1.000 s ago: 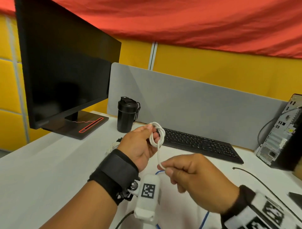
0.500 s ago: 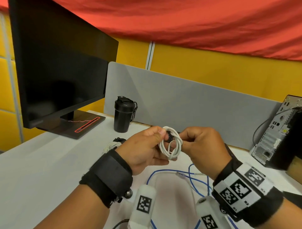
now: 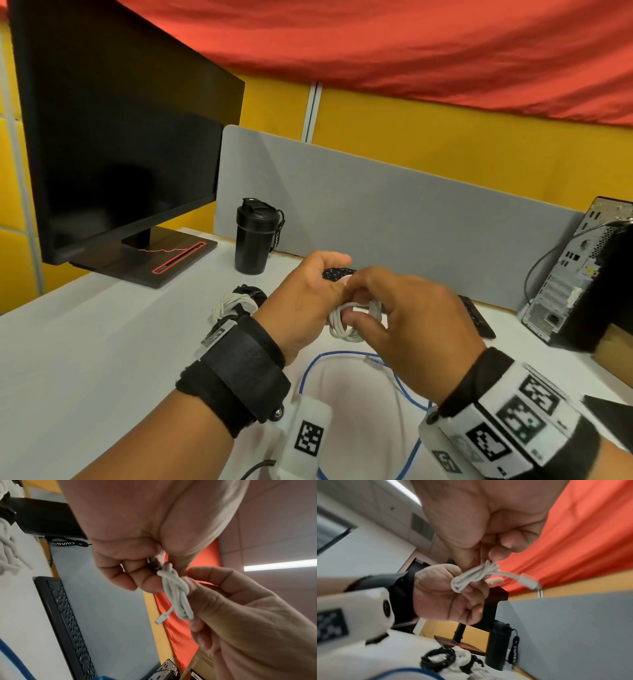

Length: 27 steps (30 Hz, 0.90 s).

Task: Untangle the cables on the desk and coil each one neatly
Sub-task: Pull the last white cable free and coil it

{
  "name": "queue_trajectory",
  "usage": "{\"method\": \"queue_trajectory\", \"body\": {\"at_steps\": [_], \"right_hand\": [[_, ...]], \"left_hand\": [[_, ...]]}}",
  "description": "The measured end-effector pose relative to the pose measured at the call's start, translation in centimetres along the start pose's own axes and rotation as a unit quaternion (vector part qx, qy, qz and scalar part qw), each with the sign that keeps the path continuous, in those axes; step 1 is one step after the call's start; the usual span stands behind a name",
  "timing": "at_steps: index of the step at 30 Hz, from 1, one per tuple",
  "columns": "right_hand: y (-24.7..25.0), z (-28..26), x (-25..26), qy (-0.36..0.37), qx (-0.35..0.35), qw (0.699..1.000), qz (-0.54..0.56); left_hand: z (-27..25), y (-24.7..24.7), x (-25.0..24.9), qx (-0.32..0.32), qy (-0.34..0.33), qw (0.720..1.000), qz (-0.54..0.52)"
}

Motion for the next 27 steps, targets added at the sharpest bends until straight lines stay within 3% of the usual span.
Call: {"method": "queue_trajectory", "body": {"at_steps": [3, 5, 7, 9, 13, 14, 17, 19, 23, 25, 27], "right_hand": [[-0.7, 0.2, -0.6, -0.024, 0.036, 0.999, 0.032], [-1.5, 0.7, -1.7, -0.077, 0.100, 0.970, 0.208], [-2.0, 0.9, -2.7, -0.127, 0.123, 0.884, 0.433], [-2.4, 0.7, -3.4, -0.180, 0.140, 0.802, 0.552], [-3.1, 0.0, -5.2, -0.266, 0.153, 0.714, 0.629], [-3.0, -0.1, -5.6, -0.275, 0.149, 0.710, 0.631], [-2.5, -0.1, -5.6, -0.253, 0.173, 0.746, 0.592], [-2.1, 0.0, -5.0, -0.224, 0.186, 0.742, 0.604], [-0.8, 0.9, -5.5, -0.198, 0.134, 0.775, 0.585], [-0.9, 1.3, -6.0, -0.220, 0.094, 0.749, 0.618], [-1.7, 1.3, -6.2, -0.246, 0.081, 0.685, 0.681]], "left_hand": [[-0.2, 0.2, -0.3, 0.006, -0.009, 1.000, 0.027], [-0.4, -0.4, -0.5, 0.038, -0.027, 0.998, 0.053], [-0.6, -1.2, -0.6, 0.082, -0.037, 0.995, 0.053], [-0.8, -1.7, -0.7, 0.123, -0.026, 0.991, 0.034], [-1.2, -2.4, -0.5, 0.203, 0.016, 0.978, 0.052], [-1.2, -2.3, -0.5, 0.198, 0.023, 0.975, 0.100], [-1.0, -1.7, -0.4, 0.160, 0.030, 0.955, 0.249], [-1.1, -1.7, -0.5, 0.145, 0.028, 0.937, 0.318], [-1.3, -2.3, -0.8, 0.160, 0.003, 0.935, 0.318], [-1.5, -2.8, -1.3, 0.192, -0.020, 0.957, 0.217], [-1.6, -3.0, -1.6, 0.213, -0.029, 0.973, 0.090]]}}
Point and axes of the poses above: each hand's wrist, its own z-axis towards the middle knuckle, its own y-axis out of the back of the hand, x = y × z, the point moved 5 cm from there along z, towards the middle knuckle, and after that the axes turned 11 degrees about x, right-handed, at the moved point
